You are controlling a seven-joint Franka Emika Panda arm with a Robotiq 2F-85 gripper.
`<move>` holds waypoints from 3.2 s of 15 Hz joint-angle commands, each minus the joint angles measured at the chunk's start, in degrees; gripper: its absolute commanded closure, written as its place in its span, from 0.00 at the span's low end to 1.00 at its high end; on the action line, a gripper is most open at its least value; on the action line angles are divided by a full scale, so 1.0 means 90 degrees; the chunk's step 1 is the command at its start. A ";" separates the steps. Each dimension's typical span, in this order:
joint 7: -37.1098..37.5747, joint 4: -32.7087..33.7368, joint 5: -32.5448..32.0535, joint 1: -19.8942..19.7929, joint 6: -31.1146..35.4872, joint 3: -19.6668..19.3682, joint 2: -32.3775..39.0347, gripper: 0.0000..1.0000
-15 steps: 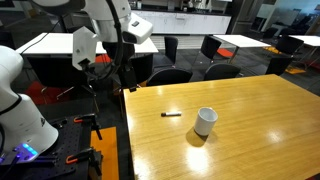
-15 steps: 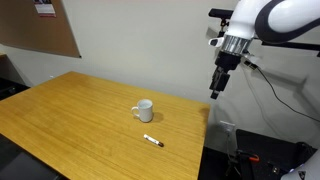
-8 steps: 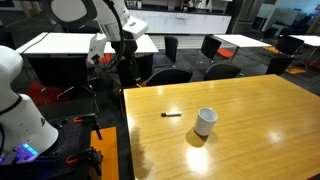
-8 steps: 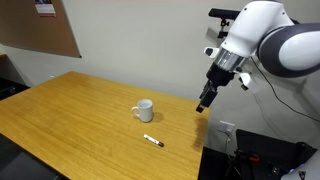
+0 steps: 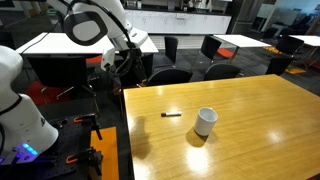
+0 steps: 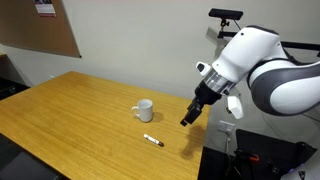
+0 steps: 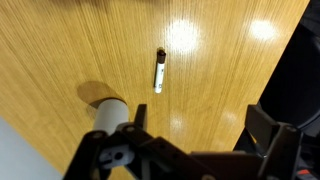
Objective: Pick up the marker and put it in the cup
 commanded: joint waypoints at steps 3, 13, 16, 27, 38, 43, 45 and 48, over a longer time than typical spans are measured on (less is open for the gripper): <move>0.0308 0.0267 -0.0411 -0.0256 0.1248 0.0275 0.1306 0.00; 0.2298 0.1455 -0.2903 -0.1250 0.1809 0.0498 0.3258 0.00; 0.3045 0.1986 -0.3603 -0.1057 0.1620 0.0258 0.3753 0.00; 0.4711 0.3139 -0.4252 0.0167 0.1379 -0.0547 0.5338 0.00; 0.3940 0.3352 -0.3939 -0.0335 0.1503 -0.0080 0.5753 0.00; 0.3484 0.3418 -0.3818 -0.0849 0.1441 0.0341 0.5828 0.00; 0.3461 0.3479 -0.3846 -0.0929 0.1402 0.0389 0.5870 0.00; 0.3532 0.3595 -0.3913 -0.0908 0.1350 0.0351 0.5962 0.00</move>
